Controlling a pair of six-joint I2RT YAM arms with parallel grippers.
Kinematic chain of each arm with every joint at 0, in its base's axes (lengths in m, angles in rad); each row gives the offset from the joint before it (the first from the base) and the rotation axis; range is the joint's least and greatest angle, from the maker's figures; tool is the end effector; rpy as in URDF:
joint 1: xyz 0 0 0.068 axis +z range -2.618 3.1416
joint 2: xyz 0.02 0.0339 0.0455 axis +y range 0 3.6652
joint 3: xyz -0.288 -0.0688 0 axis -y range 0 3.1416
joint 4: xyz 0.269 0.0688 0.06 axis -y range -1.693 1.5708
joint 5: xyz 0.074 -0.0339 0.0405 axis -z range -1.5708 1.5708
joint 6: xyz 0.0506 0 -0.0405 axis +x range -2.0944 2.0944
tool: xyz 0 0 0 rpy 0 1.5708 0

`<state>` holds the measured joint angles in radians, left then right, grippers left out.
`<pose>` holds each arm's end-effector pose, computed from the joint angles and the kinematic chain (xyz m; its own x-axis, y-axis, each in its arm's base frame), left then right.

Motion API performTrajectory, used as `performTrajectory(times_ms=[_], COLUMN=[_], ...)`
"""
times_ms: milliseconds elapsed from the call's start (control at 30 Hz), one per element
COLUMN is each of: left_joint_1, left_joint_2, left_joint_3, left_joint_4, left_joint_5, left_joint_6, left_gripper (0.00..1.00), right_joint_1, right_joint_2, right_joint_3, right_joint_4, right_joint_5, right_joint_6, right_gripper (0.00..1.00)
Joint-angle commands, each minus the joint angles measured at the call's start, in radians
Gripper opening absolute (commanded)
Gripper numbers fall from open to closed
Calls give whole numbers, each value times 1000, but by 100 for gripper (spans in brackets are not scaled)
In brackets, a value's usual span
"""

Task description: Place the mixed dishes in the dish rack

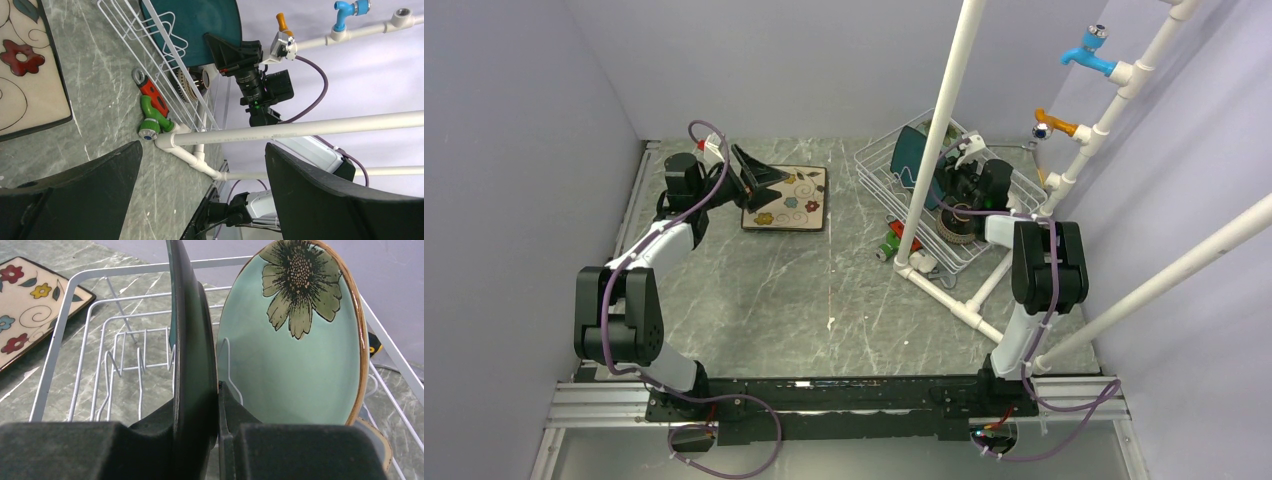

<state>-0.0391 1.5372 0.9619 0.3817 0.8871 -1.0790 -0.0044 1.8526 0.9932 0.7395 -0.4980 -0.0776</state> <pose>0.3708 -0.0538 0.2849 -0.7826 -0.5266 -0.3319 0.2012 0.2906 -0.9354 0.4389 0.0222 0.2114 -0.0828 -0.0677 -0.9943 -0.4782 0.8780 -0.0200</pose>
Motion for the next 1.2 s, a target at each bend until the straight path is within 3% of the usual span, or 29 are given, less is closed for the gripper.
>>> performTrajectory(times_ms=[0,233,500,667,900,1167], left_joint_1=[-1,-1,-1,1,0,0], left_joint_2=[-5,-5,-9,-11,-13,-19], left_joint_3=[18,20,20,19,17,12], left_joint_4=[55,52,55,53,57,75], left_joint_5=[24,26,27,27,27,37], left_joint_6=[-10,-10,-13,-13,-19,-42], left_gripper=[98,98,98,98,98,98], right_joint_1=[-2,-1,12,31,40,40], right_joint_2=[-1,-2,-67,-147,-325,-582], right_joint_3=[41,47,51,29,-39,-195], right_joint_4=[151,117,30,-19,-147,-419], right_joint_5=[8,21,92,152,241,356], right_joint_6=[-4,-4,-21,-15,47,322], right_gripper=[5,19,47,58,64,69])
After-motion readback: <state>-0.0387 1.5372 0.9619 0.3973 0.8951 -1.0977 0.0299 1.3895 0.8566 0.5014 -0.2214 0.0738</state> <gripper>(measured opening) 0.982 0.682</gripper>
